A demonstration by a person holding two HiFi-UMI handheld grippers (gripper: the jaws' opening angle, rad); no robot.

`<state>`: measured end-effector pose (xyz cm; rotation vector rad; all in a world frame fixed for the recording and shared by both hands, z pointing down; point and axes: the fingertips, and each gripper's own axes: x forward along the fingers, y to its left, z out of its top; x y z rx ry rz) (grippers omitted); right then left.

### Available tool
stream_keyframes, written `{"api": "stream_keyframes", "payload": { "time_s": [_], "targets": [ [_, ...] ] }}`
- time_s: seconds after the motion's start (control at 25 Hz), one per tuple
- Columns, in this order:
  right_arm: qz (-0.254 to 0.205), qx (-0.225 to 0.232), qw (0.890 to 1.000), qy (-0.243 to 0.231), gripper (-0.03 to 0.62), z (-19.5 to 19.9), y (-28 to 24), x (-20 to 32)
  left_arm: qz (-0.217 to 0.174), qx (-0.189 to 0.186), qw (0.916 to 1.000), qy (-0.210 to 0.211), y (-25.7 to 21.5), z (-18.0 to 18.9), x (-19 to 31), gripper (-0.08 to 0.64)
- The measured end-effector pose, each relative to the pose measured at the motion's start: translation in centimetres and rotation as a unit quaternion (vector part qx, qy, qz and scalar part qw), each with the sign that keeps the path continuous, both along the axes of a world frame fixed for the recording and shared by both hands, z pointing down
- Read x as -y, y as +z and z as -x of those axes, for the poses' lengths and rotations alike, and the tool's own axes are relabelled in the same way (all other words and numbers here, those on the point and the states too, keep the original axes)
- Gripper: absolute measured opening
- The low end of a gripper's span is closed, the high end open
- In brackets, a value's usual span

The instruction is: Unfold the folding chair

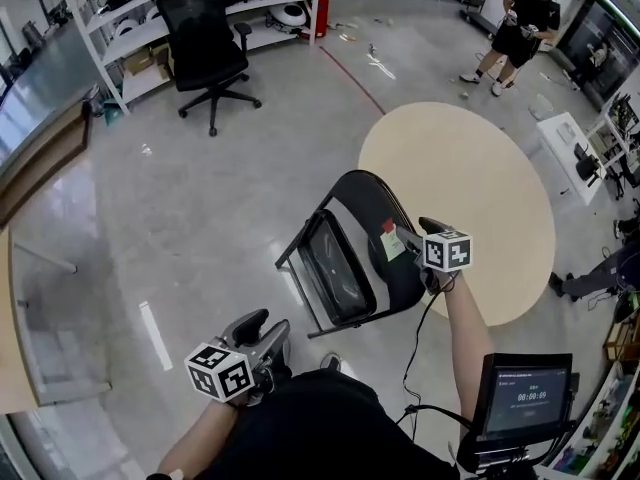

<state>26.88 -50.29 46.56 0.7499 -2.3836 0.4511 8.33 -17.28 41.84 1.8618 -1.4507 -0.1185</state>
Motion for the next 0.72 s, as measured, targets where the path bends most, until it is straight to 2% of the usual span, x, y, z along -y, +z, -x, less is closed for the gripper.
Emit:
{"api": "stream_keyframes", "payload": {
  "time_s": [0.16,0.28,0.36,0.44,0.48,0.56,0.72],
  "targets": [
    [0.07,-0.012,0.997,-0.032,0.296,-0.4,2.9,0.0,0.01,0.01,0.9994,-0.031,0.1,-0.6,-0.8,0.236],
    [0.118,-0.015,0.992,-0.049,0.293,-0.4,4.5,-1.4,0.016,0.012,0.999,-0.039,0.2,-1.4,-1.5,0.236],
    [0.137,-0.006,0.99,-0.045,0.259,-0.4,5.3,-1.6,0.019,0.015,0.999,-0.039,0.7,-2.4,-1.7,0.236],
    [0.157,0.015,0.987,-0.026,0.156,-0.6,5.7,-1.2,0.026,0.019,0.9989,-0.036,1.1,-3.4,-2.1,0.236],
    [0.172,0.03,0.984,-0.019,0.126,-0.7,5.7,-1.1,0.03,0.021,0.9988,-0.033,1.2,-3.9,-2.4,0.236],
    [0.196,0.056,0.979,-0.018,0.115,-0.5,5.1,-1.2,0.037,0.024,0.9986,-0.029,1.2,-4.7,-3.0,0.236],
    [0.21,0.083,0.974,-0.033,0.106,0.9,3.9,-2.9,0.051,0.025,0.9975,-0.041,1.3,-5.0,-4.3,0.236]
  ]
}}
